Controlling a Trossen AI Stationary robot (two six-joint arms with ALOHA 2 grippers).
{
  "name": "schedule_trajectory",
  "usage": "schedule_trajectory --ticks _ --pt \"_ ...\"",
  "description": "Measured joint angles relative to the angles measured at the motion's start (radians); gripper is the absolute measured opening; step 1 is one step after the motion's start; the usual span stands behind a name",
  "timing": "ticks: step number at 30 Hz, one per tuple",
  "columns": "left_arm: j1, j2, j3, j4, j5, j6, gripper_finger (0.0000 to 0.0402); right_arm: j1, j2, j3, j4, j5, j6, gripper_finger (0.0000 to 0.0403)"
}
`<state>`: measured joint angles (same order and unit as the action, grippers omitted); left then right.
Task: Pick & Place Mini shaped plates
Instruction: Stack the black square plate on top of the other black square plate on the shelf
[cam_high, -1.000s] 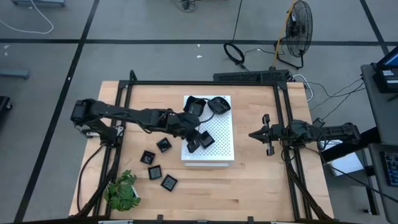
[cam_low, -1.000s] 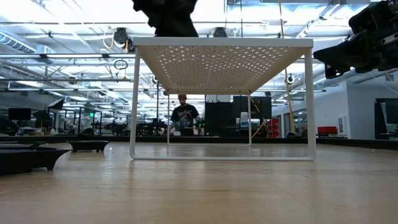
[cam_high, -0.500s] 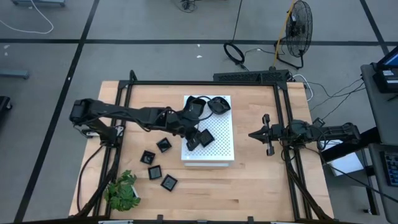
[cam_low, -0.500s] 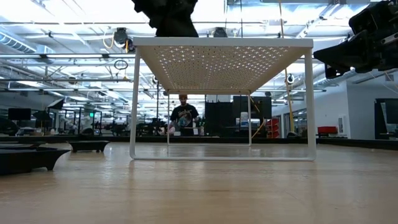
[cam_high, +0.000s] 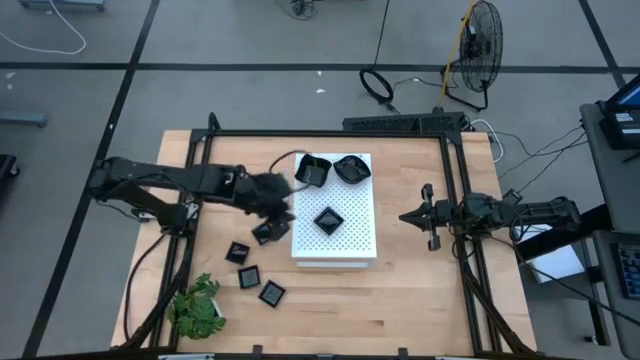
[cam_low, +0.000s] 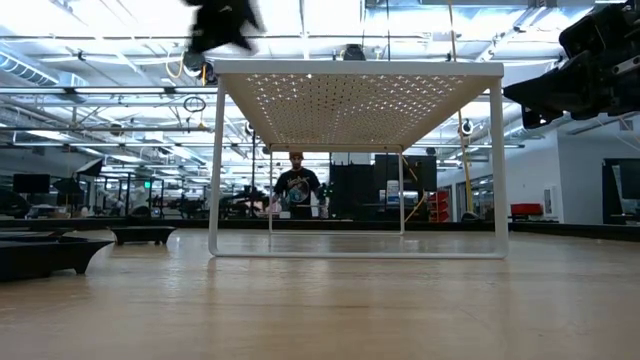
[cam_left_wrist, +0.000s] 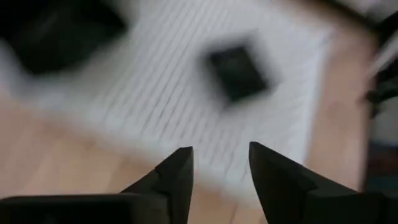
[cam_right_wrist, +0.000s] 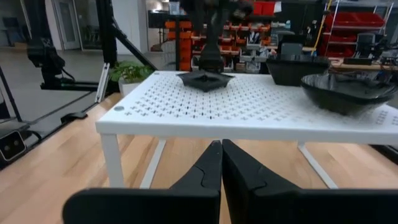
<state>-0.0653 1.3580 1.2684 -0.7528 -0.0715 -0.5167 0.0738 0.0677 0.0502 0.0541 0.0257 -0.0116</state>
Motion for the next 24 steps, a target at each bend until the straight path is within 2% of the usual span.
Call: schedule_trajectory --ticks 6,9,14,19,24 --pt "-0.078 -0.02 -0.029 -0.415 -0.265 -0.406 0.0168 0.0 0.0 0.0 0.0 0.0 0.0 0.0" --pt "-0.102 -0.02 -0.077 -0.479 -0.294 -0.54 0.0168 0.0 0.0 0.0 0.001 0.0 0.0 0.0" --pt "-0.079 -0.02 -0.235 -0.35 -0.206 -0.565 0.0168 0.0 0.0 0.0 0.001 0.0 0.0 0.0" --pt "-0.029 -0.019 -0.411 -0.112 -0.096 -0.487 0.0168 0.0 0.0 0.0 0.001 0.0 0.0 0.0" --pt "0.03 -0.019 -0.518 -0.02 -0.052 -0.454 0.0168 0.0 0.0 0.0 0.001 0.0 0.0 0.0"
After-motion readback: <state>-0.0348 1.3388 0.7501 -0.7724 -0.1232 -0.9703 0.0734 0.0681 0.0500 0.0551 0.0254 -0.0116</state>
